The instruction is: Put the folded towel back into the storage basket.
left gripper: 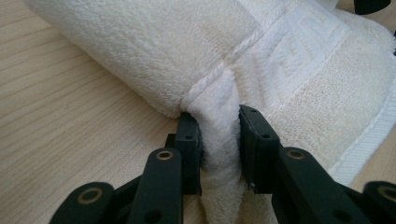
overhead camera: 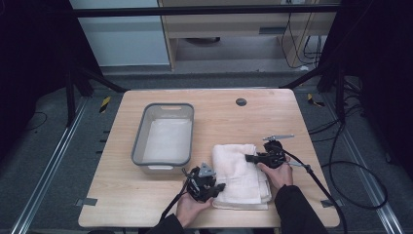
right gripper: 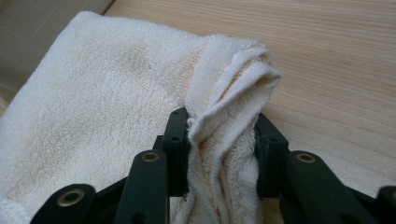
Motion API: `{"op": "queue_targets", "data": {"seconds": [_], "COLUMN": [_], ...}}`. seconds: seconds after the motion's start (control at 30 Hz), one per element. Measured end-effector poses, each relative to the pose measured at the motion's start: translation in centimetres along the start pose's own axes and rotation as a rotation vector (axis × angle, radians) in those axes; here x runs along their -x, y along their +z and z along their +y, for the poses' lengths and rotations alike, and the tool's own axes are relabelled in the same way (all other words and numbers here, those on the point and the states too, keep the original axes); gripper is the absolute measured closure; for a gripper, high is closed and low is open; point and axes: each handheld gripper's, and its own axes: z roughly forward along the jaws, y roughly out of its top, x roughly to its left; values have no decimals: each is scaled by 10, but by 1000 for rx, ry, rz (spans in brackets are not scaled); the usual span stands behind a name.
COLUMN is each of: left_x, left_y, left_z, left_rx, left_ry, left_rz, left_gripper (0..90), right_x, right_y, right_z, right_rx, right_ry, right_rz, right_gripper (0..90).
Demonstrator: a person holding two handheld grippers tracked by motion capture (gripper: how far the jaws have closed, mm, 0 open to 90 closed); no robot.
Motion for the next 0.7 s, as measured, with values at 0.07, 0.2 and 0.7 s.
{"op": "queue_targets", "data": {"seconds": [0.07,0.2,0.7], "left_x": [0,0,3], "left_y": [0,-2,-13], "left_z": [0,0,3], "left_rx": [3,9,48], "left_ry": [-4,-3,19], "left_rz": [-2,-7,-7], "left_gripper": [715,724,729], "right_x": [0,-1,-11], "right_y": [0,-2,-17], "right_z": [0,1,7], "right_rx": [0,5,50], "right_ry": [3,-2,-39], "right_rz": [2,2,-7], "right_gripper": [643,644,644]}}
